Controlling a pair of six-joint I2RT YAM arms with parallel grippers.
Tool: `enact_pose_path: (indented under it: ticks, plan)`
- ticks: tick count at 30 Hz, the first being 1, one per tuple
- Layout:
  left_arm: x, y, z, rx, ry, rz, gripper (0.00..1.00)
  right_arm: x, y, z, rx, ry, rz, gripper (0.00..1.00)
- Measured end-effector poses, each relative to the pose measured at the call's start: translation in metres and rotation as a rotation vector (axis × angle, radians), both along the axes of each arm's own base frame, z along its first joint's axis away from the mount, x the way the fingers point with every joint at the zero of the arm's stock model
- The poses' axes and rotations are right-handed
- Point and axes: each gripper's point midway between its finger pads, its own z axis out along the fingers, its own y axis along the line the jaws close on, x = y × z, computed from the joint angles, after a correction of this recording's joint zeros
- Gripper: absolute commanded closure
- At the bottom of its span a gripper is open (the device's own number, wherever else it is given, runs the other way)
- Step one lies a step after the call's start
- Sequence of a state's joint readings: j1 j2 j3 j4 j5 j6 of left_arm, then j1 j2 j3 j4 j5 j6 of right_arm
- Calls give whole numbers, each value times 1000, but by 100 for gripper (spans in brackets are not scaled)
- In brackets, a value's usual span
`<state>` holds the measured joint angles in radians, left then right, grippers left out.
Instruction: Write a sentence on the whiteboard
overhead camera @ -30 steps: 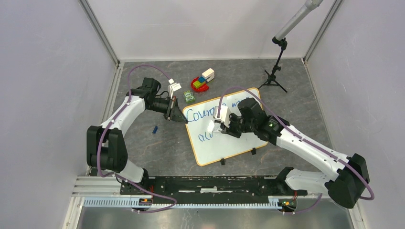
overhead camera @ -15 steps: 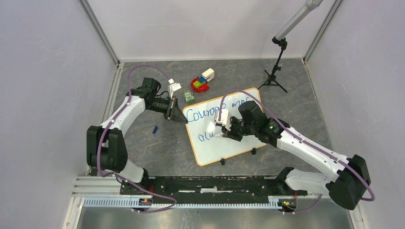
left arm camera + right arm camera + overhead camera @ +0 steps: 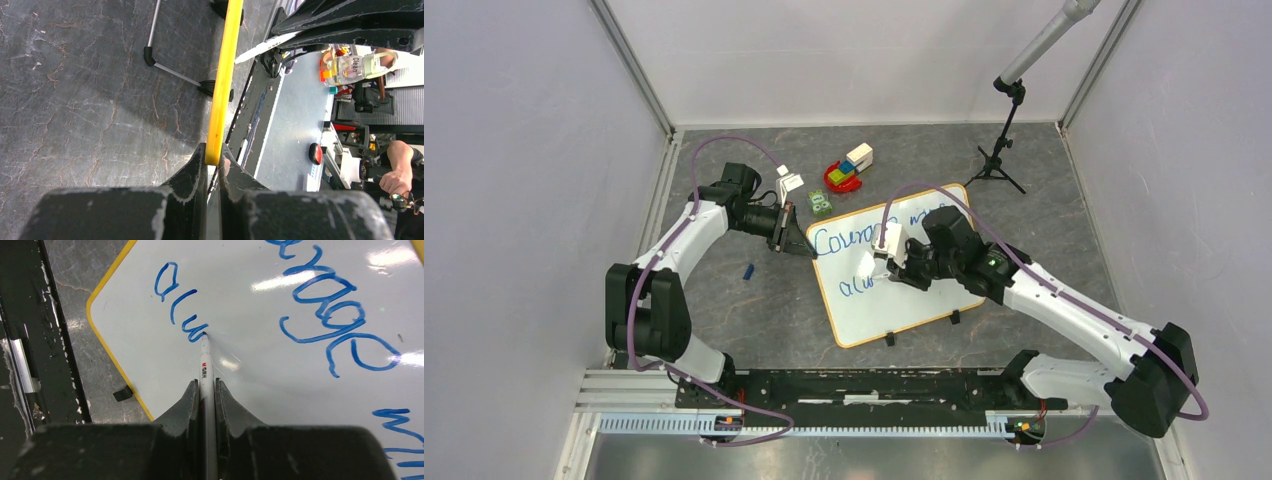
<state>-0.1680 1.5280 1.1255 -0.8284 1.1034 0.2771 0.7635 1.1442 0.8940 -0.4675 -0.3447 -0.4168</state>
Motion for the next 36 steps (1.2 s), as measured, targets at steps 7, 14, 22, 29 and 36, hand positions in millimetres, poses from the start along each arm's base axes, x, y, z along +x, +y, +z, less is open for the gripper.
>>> enact_pose_path:
  ticks: [7,14,22,29,36]
  plan:
    - [0,0,0,0,0,0,98,8,2,12,7,-30,-18,100]
    - [0,0,0,0,0,0,98,2,-4,18,16,-37,-16,100]
    - [0,0,0,0,0,0,98,-2,-10,8,-3,-28,-24,100]
    - [0,0,0,0,0,0,98,3,-11,6,-16,-38,-48,100]
    - [0,0,0,0,0,0,98,5,-8,3,-13,-27,-50,100]
